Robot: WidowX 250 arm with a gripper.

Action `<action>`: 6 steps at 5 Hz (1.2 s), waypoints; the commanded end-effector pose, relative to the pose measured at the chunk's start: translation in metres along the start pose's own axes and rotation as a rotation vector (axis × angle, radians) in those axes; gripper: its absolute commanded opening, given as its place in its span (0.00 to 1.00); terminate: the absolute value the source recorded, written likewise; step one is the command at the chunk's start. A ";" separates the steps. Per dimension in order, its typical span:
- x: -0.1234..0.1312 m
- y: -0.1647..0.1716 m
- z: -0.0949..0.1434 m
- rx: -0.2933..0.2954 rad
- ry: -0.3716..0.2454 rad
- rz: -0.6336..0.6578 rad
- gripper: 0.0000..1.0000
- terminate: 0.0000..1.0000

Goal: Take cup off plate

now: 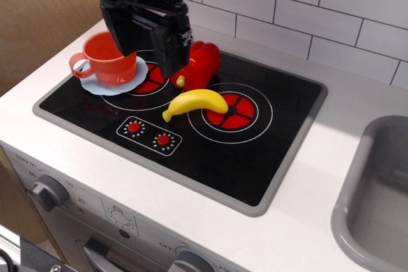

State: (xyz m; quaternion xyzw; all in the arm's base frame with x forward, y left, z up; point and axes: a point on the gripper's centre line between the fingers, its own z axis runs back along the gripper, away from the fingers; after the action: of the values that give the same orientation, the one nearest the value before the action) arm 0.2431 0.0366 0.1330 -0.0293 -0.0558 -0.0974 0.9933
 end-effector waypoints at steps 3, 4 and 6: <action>-0.012 0.097 0.029 0.153 -0.065 -0.077 1.00 0.00; -0.014 0.126 0.021 0.175 -0.057 -0.023 1.00 0.00; -0.023 0.140 -0.003 0.180 0.001 0.001 1.00 0.00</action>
State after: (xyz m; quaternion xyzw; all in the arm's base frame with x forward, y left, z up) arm 0.2468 0.1728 0.1087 0.0489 -0.0510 -0.0918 0.9933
